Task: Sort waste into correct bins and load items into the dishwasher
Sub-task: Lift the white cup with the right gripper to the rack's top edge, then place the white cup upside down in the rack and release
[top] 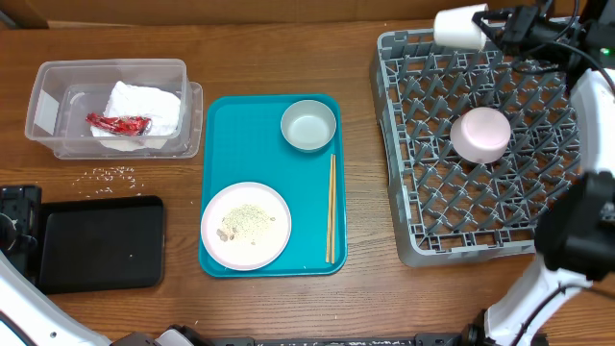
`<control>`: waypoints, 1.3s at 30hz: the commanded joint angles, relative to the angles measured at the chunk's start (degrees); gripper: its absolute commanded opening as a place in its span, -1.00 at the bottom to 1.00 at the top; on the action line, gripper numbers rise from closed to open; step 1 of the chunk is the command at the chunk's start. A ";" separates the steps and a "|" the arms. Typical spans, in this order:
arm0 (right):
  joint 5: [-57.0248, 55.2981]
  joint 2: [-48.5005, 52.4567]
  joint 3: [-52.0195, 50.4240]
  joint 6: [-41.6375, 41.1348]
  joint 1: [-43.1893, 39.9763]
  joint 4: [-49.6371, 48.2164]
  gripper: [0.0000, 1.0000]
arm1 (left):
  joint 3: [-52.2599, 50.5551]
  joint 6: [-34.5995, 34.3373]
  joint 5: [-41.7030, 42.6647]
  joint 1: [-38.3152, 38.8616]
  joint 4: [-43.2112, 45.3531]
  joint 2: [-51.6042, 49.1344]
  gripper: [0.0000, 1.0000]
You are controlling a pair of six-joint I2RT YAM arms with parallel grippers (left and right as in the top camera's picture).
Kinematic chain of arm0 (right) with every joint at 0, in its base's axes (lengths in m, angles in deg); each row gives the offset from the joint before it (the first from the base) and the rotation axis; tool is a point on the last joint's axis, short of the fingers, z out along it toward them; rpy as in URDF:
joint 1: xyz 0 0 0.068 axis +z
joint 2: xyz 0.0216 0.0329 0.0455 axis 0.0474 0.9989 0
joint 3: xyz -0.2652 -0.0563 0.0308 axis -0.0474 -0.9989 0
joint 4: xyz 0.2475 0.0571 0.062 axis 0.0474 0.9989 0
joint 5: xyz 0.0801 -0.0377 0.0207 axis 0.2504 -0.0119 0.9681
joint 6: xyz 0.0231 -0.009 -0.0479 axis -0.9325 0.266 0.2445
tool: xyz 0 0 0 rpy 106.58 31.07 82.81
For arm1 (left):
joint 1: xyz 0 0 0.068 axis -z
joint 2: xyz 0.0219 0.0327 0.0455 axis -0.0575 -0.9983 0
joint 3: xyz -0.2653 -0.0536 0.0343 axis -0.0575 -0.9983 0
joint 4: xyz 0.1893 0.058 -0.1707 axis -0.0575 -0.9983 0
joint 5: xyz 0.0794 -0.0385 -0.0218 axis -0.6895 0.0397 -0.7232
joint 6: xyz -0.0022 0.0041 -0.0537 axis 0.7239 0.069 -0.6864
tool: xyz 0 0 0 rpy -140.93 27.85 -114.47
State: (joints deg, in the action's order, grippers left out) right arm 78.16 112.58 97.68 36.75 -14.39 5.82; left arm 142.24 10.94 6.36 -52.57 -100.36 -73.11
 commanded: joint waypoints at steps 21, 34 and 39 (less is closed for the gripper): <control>7.96 15.56 -0.44 -27.87 -1.03 -11.04 -0.91 | 0.28 -1.20 0.00 -0.22 -0.09 0.81 0.99; -1.77 15.45 0.33 -20.09 -2.58 1.03 -0.91 | 0.28 -1.20 0.00 -0.22 -0.11 0.81 1.00; -1.27 13.77 2.64 -19.02 -4.17 2.89 -0.81 | 0.28 -1.20 0.00 -0.22 -0.11 0.81 1.00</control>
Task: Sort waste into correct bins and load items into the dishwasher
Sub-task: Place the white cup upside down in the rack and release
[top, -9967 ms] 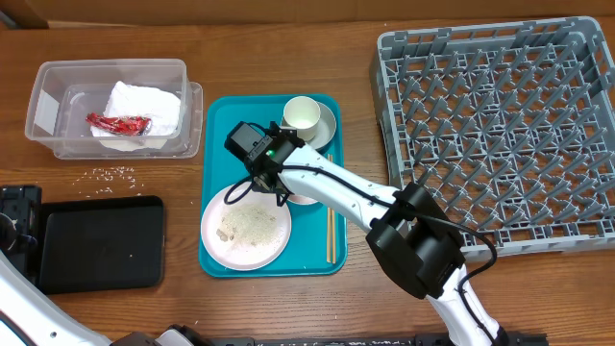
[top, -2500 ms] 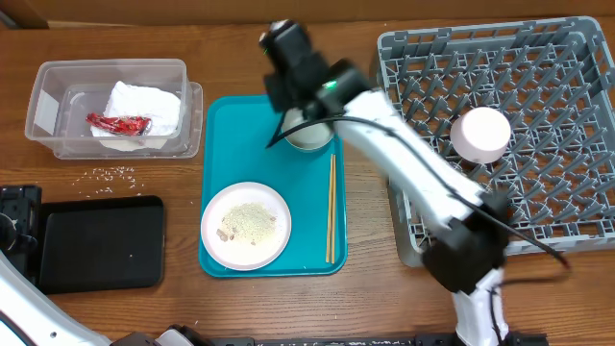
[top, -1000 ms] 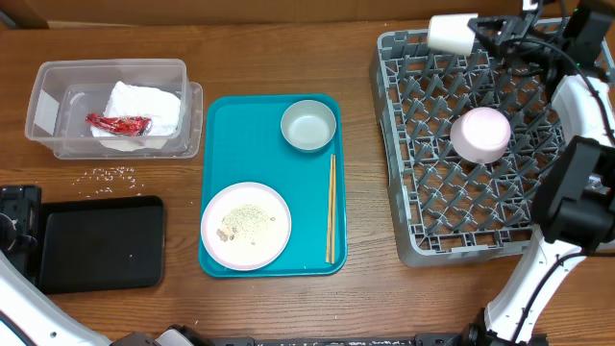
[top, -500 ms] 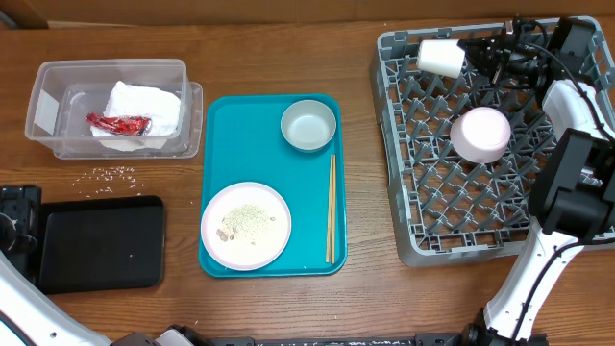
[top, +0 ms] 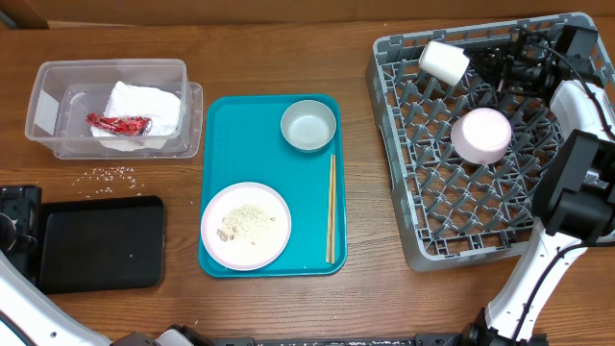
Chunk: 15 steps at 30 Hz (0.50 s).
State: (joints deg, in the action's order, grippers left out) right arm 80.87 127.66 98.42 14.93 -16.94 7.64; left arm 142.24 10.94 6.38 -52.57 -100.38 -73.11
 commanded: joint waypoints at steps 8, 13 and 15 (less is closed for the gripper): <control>-10.62 -7.76 4.79 3.21 -3.74 7.30 -0.64 | 0.28 -1.20 -0.02 -0.22 -0.09 0.81 1.00; -22.86 -14.53 4.79 8.83 -3.74 16.81 -0.63 | 0.28 -1.20 -0.02 -0.22 -0.09 0.81 1.00; -28.33 -17.25 4.79 11.41 -2.89 19.91 -0.63 | 0.28 -1.20 -0.02 -0.22 -0.09 0.81 1.00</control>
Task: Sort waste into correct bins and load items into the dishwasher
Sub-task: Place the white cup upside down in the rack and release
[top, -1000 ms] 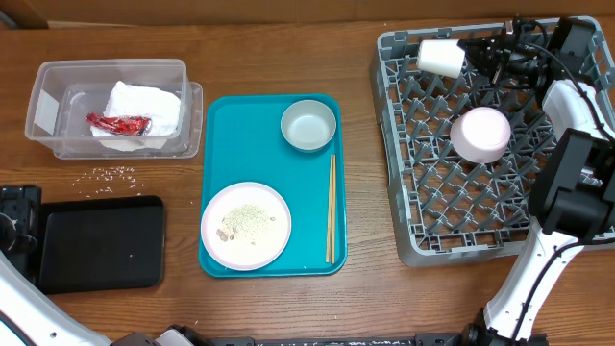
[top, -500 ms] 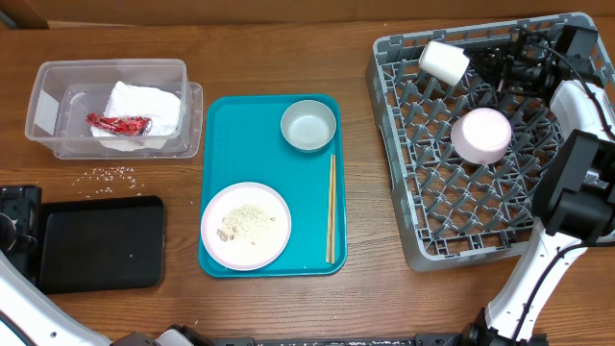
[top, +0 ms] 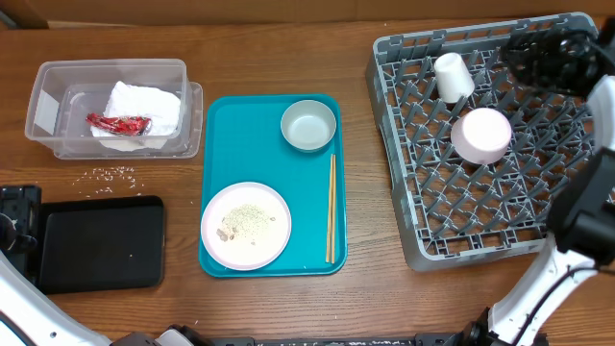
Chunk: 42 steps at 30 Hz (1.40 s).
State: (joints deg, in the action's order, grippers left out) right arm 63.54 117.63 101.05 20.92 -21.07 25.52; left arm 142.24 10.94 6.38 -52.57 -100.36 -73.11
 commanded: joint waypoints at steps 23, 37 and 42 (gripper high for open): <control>-48.00 -0.07 2.05 12.55 23.30 3.80 -0.72 | 0.28 -1.20 -0.02 -0.22 -0.11 0.83 1.00; -54.25 -5.42 13.07 13.29 20.50 18.82 -0.91 | 0.28 -1.20 -0.02 -0.22 -0.09 0.81 0.99; -46.82 -9.90 15.23 16.35 23.06 20.85 -0.56 | 0.28 -1.20 -0.02 -0.22 -0.09 0.81 1.00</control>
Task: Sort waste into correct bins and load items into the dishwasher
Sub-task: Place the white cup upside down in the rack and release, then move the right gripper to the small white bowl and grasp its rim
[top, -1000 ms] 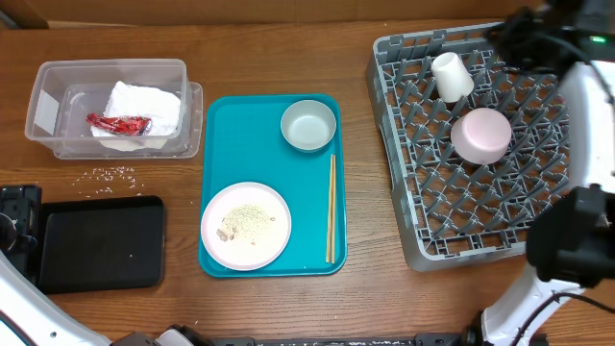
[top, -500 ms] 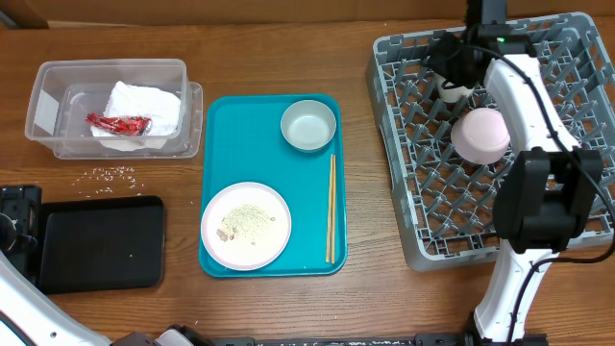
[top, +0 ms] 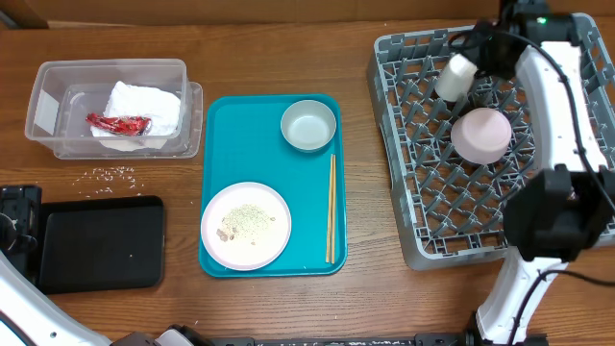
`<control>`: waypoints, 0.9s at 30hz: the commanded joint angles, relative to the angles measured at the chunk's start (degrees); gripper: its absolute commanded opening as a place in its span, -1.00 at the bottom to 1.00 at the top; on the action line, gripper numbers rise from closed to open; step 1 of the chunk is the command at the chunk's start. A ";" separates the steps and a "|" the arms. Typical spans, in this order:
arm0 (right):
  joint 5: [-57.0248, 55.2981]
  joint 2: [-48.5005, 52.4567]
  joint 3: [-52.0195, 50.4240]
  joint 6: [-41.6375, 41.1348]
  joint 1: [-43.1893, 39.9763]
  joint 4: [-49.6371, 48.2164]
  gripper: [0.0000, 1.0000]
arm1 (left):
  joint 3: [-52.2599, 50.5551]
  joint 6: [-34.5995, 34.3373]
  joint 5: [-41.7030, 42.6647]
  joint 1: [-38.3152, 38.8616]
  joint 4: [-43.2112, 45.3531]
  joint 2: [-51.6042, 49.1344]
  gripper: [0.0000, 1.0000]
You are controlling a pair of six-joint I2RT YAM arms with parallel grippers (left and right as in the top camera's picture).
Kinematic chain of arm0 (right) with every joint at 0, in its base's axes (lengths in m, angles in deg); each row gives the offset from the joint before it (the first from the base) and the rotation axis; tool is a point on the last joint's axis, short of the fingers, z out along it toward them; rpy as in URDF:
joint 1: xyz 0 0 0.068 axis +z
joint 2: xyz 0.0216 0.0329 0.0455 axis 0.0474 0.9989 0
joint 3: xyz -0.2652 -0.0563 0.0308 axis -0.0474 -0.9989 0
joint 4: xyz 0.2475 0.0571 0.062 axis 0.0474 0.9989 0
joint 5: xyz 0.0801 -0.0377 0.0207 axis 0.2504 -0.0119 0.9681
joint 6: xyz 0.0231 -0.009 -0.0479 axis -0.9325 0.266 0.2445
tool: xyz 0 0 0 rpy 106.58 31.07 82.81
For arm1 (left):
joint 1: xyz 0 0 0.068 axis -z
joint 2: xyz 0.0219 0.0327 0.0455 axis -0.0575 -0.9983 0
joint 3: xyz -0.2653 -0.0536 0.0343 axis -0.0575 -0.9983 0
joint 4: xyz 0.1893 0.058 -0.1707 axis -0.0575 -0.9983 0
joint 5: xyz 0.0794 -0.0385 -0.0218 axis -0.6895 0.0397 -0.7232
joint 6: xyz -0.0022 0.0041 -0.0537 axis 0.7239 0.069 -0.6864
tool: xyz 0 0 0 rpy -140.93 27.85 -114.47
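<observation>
A white cup [top: 454, 79] lies tilted in the far left part of the grey dishwasher rack [top: 423, 245]. My right gripper [top: 483, 53] is at the cup's upper end; whether its fingers grip the cup does not show. A pink bowl [top: 481, 135] sits upside down in the rack beside it. On the teal tray [top: 216, 144] are a pale bowl [top: 308, 126], a white plate [top: 246, 226] with food scraps, and chopsticks [top: 332, 207]. My left arm [top: 14, 216] is a dark shape at the left edge, its fingers not discernible.
A clear plastic bin [top: 43, 111] at the far left holds a white napkin [top: 144, 104] and a red wrapper [top: 118, 124]. A black tray [top: 101, 243] lies near the front left. Crumbs [top: 115, 173] are scattered between them.
My right gripper was off at the rack's far right corner, away from the cup. Now it is at the cup's upper end, and the cup leans over instead of standing.
My right gripper held the white cup above the rack's far edge, then lower over the rack's far left. Then the cup stood in the rack with the gripper away at the right. Now the gripper is back at the tilted cup.
</observation>
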State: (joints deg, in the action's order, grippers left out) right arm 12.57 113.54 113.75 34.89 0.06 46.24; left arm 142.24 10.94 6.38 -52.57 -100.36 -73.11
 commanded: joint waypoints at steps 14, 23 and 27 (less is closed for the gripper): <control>14.47 -2.86 1.97 7.21 20.65 1.79 0.45 | 0.28 -1.20 -0.02 -0.22 -0.09 0.83 0.99; -6.54 7.76 1.92 7.21 36.70 -1.99 0.87 | 0.28 -1.20 -0.02 -0.22 -0.09 0.81 0.99; -9.86 11.85 1.92 7.26 39.54 -1.90 0.90 | 0.28 -1.20 -0.02 -0.22 -0.09 0.81 1.00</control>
State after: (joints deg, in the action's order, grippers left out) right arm 8.92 123.79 115.41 41.88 39.23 44.60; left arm 142.24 10.91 6.38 -52.57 -100.36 -73.11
